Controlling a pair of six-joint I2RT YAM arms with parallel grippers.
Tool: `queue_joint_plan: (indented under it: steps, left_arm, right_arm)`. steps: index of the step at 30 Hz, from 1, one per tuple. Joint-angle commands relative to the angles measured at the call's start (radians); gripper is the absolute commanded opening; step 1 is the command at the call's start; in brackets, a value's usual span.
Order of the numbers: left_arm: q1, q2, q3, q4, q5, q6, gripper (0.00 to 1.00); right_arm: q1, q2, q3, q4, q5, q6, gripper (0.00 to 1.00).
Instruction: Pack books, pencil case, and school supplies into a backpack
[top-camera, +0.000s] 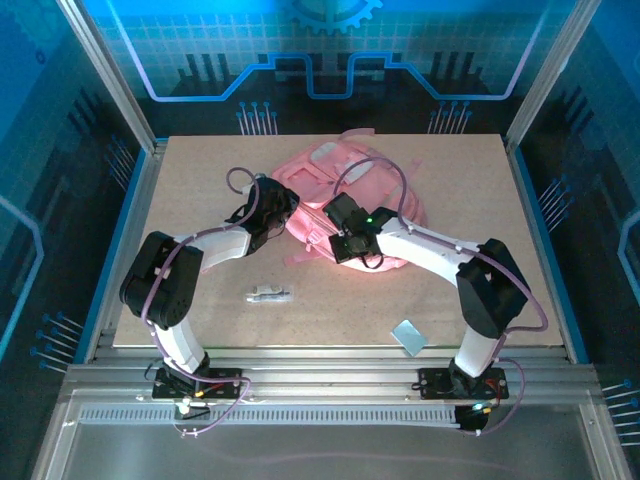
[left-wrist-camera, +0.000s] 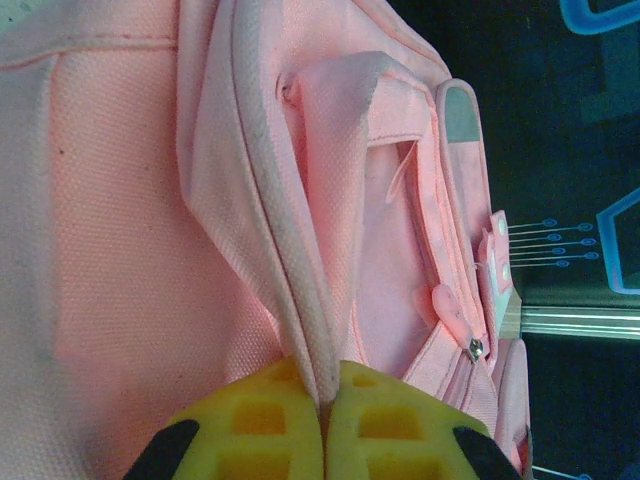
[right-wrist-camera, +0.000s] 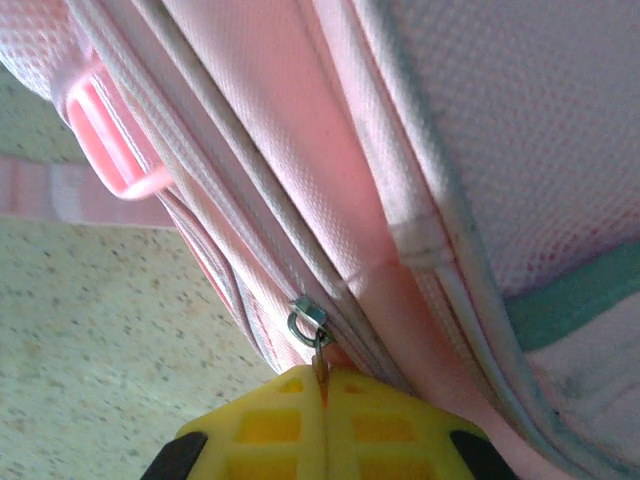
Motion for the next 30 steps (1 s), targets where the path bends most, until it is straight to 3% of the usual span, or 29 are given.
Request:
queue_joint_plan:
  steps: [1,5,12,18,23,27,29,30]
  left_arm:
    - [0.049,-0.008,0.056,0.043,-0.064,0.041,0.0]
    - [0.05,-0.008,0.065,0.035,-0.065,0.048,0.0]
    - [0.091,0.033,0.142,-0.022,-0.025,0.11,0.0]
    - [0.131,0.119,0.253,-0.072,0.012,0.205,0.0]
    - [0.161,0.222,0.364,-0.1,0.137,0.208,0.01]
    - [0.151,0.228,0.399,-0.147,0.235,0.206,0.54]
    - [0.148,0.191,0.373,-0.16,0.257,0.196,0.7]
    - [0.147,0.164,0.347,-0.163,0.268,0.188,0.73]
  right_arm:
    - [-0.022,-0.045,0.0,-0.185,0.11,-0.083,0.0]
    - [-0.039,-0.045,-0.007,-0.191,0.137,-0.097,0.0]
    - [-0.093,-0.067,-0.04,-0.204,0.046,-0.126,0.0]
    - [-0.156,-0.108,-0.063,-0.21,-0.106,-0.15,0.0]
    - [-0.184,-0.091,-0.057,-0.163,-0.277,-0.127,0.0]
    - [-0.188,-0.039,-0.027,-0.107,-0.363,-0.093,0.0]
    - [-0.192,-0.015,-0.008,-0.09,-0.382,-0.086,0.0]
    - [-0.192,-0.003,0.002,-0.082,-0.391,-0.083,0.0]
